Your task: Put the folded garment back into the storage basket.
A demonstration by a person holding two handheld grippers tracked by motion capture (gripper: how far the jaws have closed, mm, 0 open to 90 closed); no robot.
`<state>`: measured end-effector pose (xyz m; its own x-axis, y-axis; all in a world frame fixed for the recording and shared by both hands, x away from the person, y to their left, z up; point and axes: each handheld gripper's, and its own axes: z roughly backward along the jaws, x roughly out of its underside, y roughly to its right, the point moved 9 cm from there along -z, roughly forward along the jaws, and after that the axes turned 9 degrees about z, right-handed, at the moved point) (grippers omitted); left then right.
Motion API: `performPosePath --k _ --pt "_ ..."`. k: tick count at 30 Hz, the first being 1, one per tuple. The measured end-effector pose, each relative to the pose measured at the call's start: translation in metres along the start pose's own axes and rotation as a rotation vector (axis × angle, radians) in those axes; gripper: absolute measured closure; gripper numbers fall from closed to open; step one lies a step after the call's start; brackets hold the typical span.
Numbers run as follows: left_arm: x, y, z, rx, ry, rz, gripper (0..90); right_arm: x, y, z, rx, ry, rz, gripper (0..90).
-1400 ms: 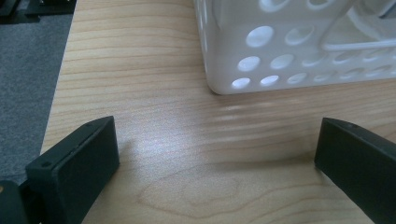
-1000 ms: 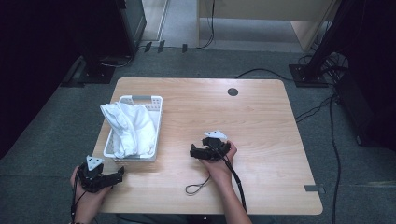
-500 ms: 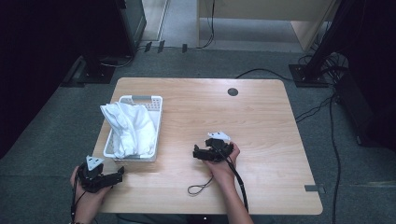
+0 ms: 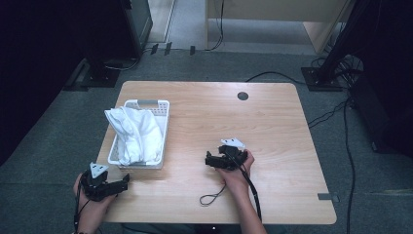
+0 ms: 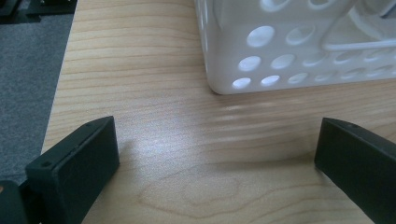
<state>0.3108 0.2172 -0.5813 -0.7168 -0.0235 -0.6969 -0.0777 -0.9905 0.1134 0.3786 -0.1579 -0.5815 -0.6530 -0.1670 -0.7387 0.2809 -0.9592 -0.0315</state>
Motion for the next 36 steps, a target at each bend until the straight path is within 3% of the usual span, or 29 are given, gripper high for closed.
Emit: performPosePath --k 36 --pt "0.000 0.000 0.000 -0.003 0.000 0.000 0.0 0.013 0.041 0.018 0.048 0.001 -0.041 0.0"
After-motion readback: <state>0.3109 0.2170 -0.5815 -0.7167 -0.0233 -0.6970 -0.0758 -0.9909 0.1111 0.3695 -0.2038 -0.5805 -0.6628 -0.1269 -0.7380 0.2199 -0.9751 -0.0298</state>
